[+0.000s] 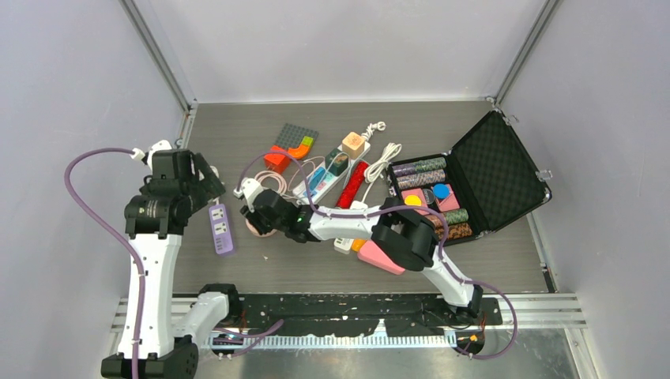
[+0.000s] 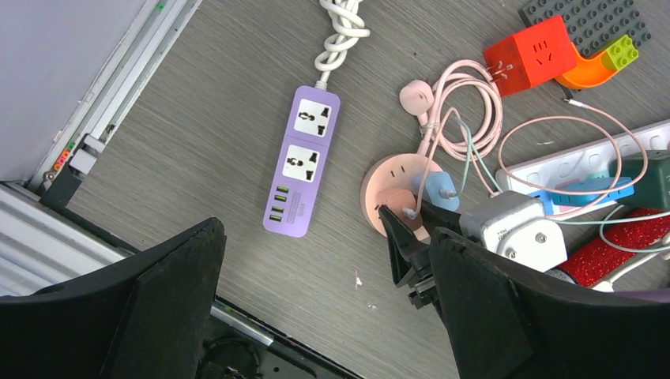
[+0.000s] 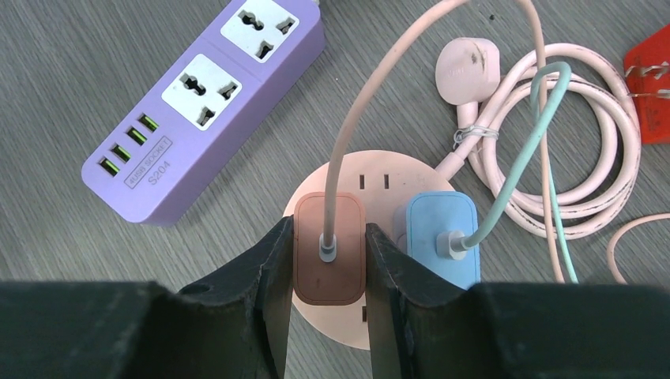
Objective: Insert the plug
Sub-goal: Insert the plug into the socket.
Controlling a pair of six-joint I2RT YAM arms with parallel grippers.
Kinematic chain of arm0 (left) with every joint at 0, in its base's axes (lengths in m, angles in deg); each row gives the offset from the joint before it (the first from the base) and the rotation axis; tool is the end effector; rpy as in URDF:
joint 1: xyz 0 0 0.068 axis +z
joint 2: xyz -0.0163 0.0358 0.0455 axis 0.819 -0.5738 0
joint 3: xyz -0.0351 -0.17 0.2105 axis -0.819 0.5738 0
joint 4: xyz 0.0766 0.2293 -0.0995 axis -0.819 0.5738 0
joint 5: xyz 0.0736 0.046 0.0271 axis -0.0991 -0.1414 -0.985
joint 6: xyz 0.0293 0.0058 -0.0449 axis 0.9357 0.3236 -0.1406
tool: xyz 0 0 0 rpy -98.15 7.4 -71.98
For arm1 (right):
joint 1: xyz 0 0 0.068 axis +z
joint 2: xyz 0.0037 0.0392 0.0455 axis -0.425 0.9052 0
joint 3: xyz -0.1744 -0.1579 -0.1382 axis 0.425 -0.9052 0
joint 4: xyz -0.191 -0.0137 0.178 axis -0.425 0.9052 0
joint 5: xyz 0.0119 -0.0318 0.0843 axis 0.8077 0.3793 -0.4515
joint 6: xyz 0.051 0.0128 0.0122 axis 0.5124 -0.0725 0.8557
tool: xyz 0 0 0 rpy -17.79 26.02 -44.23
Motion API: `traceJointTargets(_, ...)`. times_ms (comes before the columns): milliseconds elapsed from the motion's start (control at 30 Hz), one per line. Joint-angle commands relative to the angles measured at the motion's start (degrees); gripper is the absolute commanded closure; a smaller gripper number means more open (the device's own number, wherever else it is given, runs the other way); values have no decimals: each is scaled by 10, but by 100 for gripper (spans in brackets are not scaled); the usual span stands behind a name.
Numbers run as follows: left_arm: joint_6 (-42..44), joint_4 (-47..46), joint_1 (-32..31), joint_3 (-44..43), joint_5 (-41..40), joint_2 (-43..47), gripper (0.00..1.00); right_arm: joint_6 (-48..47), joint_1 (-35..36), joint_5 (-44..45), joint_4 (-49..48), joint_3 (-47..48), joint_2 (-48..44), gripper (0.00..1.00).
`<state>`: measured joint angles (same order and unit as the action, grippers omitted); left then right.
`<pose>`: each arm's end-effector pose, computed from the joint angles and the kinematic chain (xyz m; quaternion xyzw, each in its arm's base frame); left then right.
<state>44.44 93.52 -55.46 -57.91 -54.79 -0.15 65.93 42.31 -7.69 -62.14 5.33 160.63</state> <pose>0.1442 0.0106 0.3903 -0.3109 0.8609 0.0441 0.4004 0.2034 0.4761 0.1768 -0.4174 0.7569 0.2399 0.4420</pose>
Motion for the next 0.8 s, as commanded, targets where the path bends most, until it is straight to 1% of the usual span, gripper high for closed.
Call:
traceJointTargets(0, 10, -20, 2, -14, 6, -5, 0, -8, 7, 25, 96, -62, 43, 94)
traceJointTargets(167, 10, -21, 2, -12, 13, -10, 0, -14, 13, 38, 76, -110, 50, 95)
traceJointTargets(333, 12, -22, 2, -14, 15, -16, 1, -11, 17, 31, 78, -146, 65, 95)
traceJointTargets(633, 13, -23, 2, -18, 20, -24, 0, -8, 22, 8, 145, -126, 108, 95)
traceJointTargets(767, 19, -20, 2, -25, 20, -24, 0, -7, 22, 5, 178, -112, 108, 95)
